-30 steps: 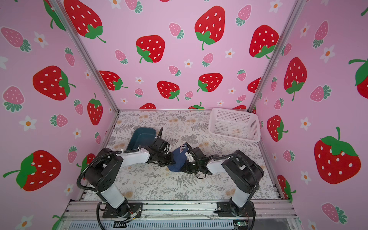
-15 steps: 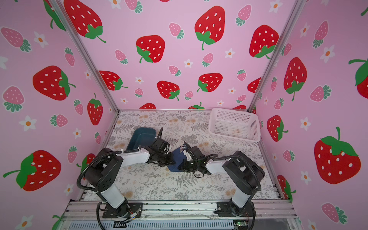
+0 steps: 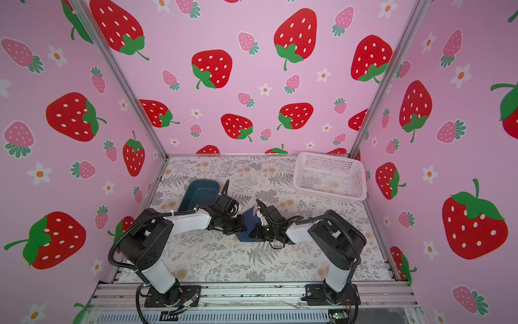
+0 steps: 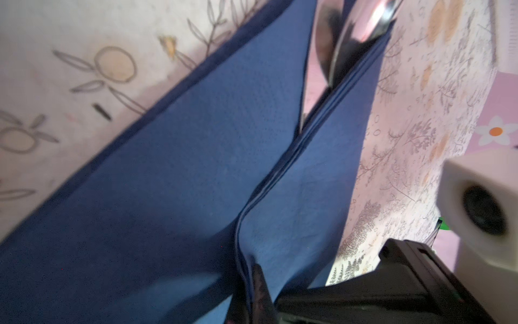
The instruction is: Place the utensils on the paper napkin and roll it up
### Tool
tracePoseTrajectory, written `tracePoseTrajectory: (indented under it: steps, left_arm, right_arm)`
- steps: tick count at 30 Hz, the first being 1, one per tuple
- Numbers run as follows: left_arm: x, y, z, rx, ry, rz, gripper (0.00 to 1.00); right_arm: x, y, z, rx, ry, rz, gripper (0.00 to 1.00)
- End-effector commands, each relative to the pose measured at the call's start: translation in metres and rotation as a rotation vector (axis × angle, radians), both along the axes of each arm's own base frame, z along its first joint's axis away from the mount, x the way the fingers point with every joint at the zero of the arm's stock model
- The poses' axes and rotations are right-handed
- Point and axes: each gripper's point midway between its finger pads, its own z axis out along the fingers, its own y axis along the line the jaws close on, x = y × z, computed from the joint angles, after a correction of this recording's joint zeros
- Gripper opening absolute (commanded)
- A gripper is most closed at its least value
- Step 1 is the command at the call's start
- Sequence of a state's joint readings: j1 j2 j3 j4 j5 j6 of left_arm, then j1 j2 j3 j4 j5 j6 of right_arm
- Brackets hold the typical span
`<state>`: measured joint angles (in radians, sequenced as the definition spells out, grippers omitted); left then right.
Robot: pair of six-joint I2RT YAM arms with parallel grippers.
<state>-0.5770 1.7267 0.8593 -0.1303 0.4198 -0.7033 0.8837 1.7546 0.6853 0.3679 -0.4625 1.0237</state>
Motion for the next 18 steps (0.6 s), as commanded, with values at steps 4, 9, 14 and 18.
tracePoseTrajectory:
  steps: [4, 9, 14, 18]
  left_arm:
    - [0.006, -0.004, 0.024, -0.019, -0.057, -0.009, 0.15]
    - [0.006, 0.011, 0.039, 0.029, -0.099, 0.030, 0.36]
    - [0.003, 0.044, 0.041, 0.121, -0.125, 0.119, 0.53]
    - [0.001, 0.068, 0.034, 0.174, -0.109, 0.175, 0.58]
  right_arm:
    - [-0.006, -0.009, -0.020, -0.057, 0.014, -0.004, 0.09]
    - [-0.006, -0.011, -0.022, -0.063, 0.014, -0.013, 0.09]
    - [-0.006, -0.011, -0.022, -0.063, 0.013, -0.013, 0.09]
    - [-0.006, -0.011, -0.023, -0.060, 0.016, -0.018, 0.09]
